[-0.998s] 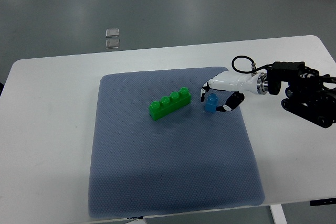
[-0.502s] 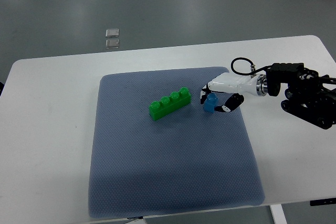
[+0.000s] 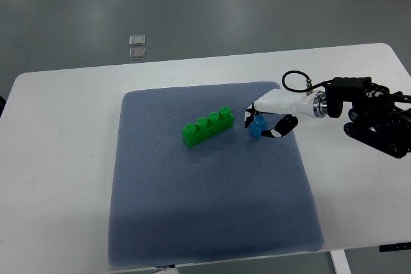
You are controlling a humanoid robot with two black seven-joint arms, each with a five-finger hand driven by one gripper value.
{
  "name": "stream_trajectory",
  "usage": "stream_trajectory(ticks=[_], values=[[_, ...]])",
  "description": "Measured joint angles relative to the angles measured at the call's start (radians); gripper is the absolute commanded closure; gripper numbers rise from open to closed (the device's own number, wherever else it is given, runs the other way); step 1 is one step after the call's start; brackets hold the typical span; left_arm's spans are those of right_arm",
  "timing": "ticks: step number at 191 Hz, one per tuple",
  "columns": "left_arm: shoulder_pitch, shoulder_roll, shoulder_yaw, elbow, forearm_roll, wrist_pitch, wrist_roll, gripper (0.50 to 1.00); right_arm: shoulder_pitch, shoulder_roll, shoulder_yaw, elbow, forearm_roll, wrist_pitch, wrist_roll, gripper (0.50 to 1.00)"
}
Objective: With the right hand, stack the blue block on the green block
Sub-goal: 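Close the right hand fingers around the blue block, then lift the blue block and carry it over the green block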
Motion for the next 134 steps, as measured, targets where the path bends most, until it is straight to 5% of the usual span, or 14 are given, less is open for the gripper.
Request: stream_trajectory(ticks=[54, 134], values=[[0.000, 0.000, 0.000, 0.000, 0.000, 0.000, 0.000, 0.500, 0.003, -0.003, 0.000, 0.001, -0.003, 0.000, 0.002, 0.991], [0.000, 0.000, 0.000, 0.000, 0.000, 0.000, 0.000, 0.500, 0.012, -0.013, 0.004, 0.011, -0.015, -0.014, 0.005, 1.000]])
